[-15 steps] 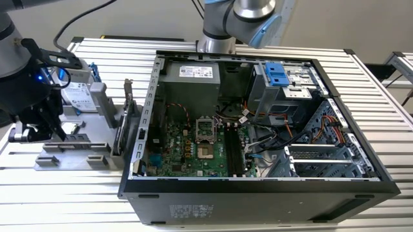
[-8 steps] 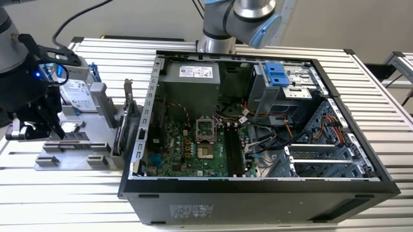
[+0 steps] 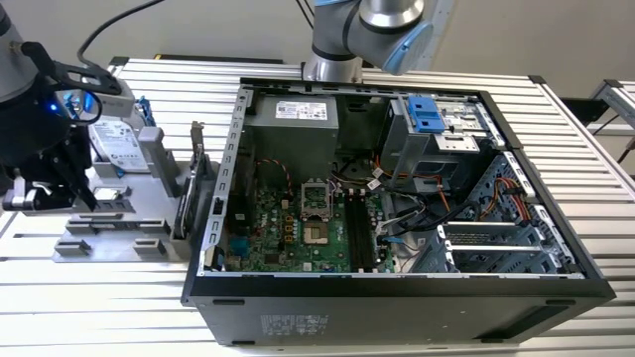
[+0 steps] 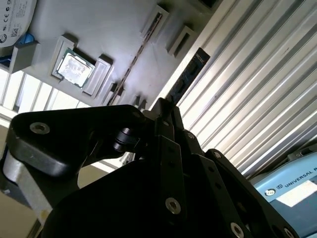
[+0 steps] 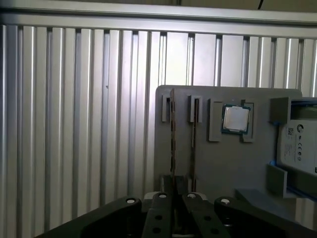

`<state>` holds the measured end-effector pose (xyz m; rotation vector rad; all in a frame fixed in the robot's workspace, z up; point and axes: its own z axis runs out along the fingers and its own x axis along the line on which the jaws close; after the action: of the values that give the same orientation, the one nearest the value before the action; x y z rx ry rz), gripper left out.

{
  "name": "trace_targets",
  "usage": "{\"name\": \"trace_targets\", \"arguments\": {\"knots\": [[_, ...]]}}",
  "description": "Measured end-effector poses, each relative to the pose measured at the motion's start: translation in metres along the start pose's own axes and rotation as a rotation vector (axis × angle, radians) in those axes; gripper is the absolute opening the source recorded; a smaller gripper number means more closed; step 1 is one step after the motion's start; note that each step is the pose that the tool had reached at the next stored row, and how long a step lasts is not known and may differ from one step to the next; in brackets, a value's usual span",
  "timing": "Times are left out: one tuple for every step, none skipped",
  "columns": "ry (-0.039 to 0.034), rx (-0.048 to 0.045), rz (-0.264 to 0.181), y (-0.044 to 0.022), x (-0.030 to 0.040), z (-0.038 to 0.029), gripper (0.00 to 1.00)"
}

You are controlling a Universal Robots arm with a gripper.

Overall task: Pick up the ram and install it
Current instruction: 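Pick up the ram and move it above insertion slot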

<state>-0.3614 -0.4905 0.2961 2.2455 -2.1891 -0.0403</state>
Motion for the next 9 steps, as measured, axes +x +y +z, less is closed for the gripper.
{"name": "trace_targets", "arguments": {"knots": [[0.0,0.0,0.0,0.0,0.0,-0.0009,0.0],[0.0,0.0001,0.0,0.0,-0.0001,-0.0017,0.0],[0.0,0.0,0.0,0.0001,-0.0001,-0.0027,0.0],[0.0001,0.0,0.0,0.0001,-0.0001,-0.0037,0.0],[0.0,0.0,0.0,0.0001,-0.0001,-0.0046,0.0],[0.0,0.0,0.0,0.0001,-0.0001,-0.0055,0.0],[-0.0004,0.0001,0.0,0.0001,-0.0001,-0.0061,0.0],[-0.0006,0.0001,0.001,0.0002,-0.0001,-0.0067,0.0],[-0.0007,0.0,0.001,0.0002,-0.0001,-0.0073,0.0]]}}
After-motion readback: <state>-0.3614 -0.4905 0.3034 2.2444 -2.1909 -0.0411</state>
